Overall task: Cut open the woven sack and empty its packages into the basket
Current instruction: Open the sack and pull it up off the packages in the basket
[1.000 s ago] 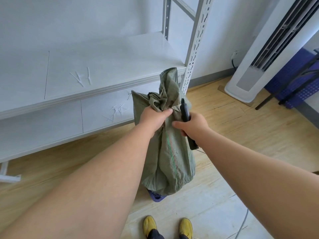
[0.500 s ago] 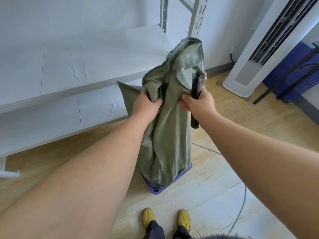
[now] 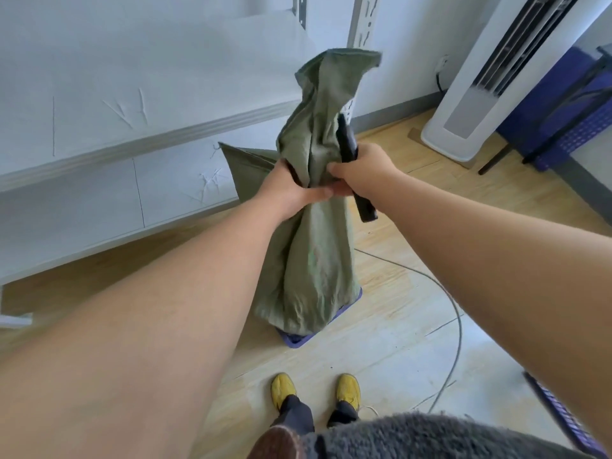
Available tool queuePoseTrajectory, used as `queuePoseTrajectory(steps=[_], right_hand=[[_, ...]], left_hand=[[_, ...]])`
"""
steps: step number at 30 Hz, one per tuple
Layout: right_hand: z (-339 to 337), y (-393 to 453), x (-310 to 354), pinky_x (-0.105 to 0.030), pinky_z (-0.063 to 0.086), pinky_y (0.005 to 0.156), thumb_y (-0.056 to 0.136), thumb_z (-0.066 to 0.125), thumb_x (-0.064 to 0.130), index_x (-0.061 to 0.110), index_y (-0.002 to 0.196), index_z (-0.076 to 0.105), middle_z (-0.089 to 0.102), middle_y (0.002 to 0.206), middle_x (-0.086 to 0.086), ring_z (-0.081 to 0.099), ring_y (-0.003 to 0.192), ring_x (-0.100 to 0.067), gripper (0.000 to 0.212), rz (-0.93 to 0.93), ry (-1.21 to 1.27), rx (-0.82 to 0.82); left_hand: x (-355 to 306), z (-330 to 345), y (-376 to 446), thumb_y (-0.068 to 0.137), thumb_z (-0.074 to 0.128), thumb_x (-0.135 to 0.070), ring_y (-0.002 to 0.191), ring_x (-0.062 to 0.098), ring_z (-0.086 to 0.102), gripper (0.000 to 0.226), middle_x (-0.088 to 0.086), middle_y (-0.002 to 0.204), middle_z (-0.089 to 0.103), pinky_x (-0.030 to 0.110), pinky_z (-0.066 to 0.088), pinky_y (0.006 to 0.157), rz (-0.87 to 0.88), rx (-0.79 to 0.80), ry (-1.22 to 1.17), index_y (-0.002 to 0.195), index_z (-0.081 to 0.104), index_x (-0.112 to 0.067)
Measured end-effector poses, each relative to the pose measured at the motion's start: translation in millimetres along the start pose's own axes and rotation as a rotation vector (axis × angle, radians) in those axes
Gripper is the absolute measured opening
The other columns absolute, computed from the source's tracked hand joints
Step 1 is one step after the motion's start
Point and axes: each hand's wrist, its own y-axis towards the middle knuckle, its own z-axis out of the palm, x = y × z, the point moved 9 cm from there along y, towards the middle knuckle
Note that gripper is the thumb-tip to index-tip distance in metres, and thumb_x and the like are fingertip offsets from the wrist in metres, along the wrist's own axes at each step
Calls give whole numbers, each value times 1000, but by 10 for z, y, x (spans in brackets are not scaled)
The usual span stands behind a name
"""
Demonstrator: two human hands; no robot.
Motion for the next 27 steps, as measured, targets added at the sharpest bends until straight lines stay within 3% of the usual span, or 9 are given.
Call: queuePoseTrajectory(steps=[3,7,12,14,16,19,21,25,27], right_hand=[[-7,41,35,-34,62,73,90,64,10,6,111,57,71,100,-12,74,78,-22,23,-41,103,0],[25,-12,38,-42,60,82,89,64,14,10,106,58,72,99,-15,73,86,-28,19,-57,-24,16],[94,-20,77,-45,59,81,85,66,20,8,103,59,71,99,-14,72,86,-30,23,-82,-162,58],[-51,-6,173,-45,59,81,82,66,22,8,102,60,72,97,-12,73,84,-27,26,-146,-1,-74],[-26,10,133,-41,60,80,86,66,18,7,106,59,71,100,-15,73,85,-26,23,-136,57,-43],[91,-4,4,-43,60,79,89,64,16,6,105,58,70,100,-18,73,83,-28,20,-105,-135,54],[73,-26,92,-41,61,77,89,64,15,6,107,57,70,100,-16,74,83,-26,22,-160,-41,30],[43,-73,110,-32,62,65,90,65,17,17,110,55,66,103,-9,71,85,-23,22,-175,-148,27],[104,-111,17,-28,61,61,86,70,17,20,113,55,65,100,-3,69,79,-17,31,-163,-216,84]], left_hand=[[-2,-16,1,63,86,-40,118,10,53,91,-11,131,56,30,43,98,-10,-23,10,141,40,-24],[-10,-13,-18,60,87,-41,115,10,56,91,-12,128,59,33,46,99,-5,-30,22,138,43,-26],[31,-33,-22,64,85,-41,110,13,59,80,-8,121,62,28,48,87,-36,-55,60,134,49,-24],[73,-76,-28,70,82,-40,118,17,55,81,-4,130,58,33,46,97,-84,-76,75,138,44,-20],[89,-89,-24,70,81,-40,118,18,56,78,-3,129,59,34,47,97,-81,-71,88,137,45,-19],[37,-95,-66,74,77,-39,107,18,60,63,-1,120,64,33,50,88,-56,-74,118,130,53,-20],[-12,-155,-78,84,67,-33,101,21,61,42,3,115,66,31,49,85,-62,-119,150,122,58,-17],[-108,-303,-55,85,63,-22,92,28,65,3,7,99,69,42,55,88,-108,-199,-2,88,63,-22],[-181,-302,-26,84,64,-19,91,26,66,8,5,97,70,41,55,87,-128,-169,-79,92,65,-20]])
